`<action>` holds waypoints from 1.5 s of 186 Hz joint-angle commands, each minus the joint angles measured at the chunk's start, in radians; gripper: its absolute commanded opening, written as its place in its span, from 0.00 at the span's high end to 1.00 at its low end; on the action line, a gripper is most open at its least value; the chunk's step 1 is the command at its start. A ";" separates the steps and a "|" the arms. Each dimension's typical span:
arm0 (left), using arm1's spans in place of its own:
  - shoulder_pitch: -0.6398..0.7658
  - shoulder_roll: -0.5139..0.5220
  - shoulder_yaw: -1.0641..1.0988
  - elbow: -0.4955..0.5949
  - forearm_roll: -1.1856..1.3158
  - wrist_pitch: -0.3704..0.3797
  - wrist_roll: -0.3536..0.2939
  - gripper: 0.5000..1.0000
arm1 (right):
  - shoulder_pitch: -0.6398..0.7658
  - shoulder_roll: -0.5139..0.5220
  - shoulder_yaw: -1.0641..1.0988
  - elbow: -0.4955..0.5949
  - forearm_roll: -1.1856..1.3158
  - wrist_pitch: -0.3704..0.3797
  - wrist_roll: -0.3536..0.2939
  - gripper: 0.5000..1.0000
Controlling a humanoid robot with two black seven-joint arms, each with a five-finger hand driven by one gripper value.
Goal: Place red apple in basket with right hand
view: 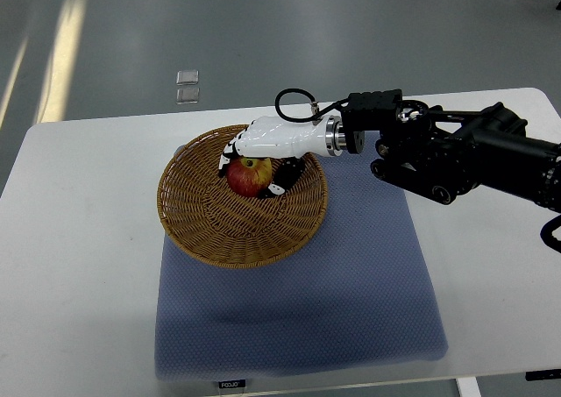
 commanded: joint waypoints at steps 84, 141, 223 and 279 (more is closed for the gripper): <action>0.000 0.000 0.000 0.000 0.000 0.000 0.000 0.00 | -0.051 0.047 0.000 -0.037 0.000 -0.049 -0.019 0.43; 0.000 0.000 0.000 -0.001 0.000 0.000 0.000 0.00 | -0.057 0.051 0.000 -0.037 0.000 -0.061 -0.019 0.21; 0.000 0.000 0.000 -0.001 0.000 0.000 0.000 0.00 | -0.033 0.028 0.024 -0.035 0.001 -0.070 -0.018 0.17; 0.000 0.000 0.000 0.000 0.000 0.000 0.000 0.00 | 0.038 -0.075 0.055 -0.038 0.003 -0.069 -0.010 0.16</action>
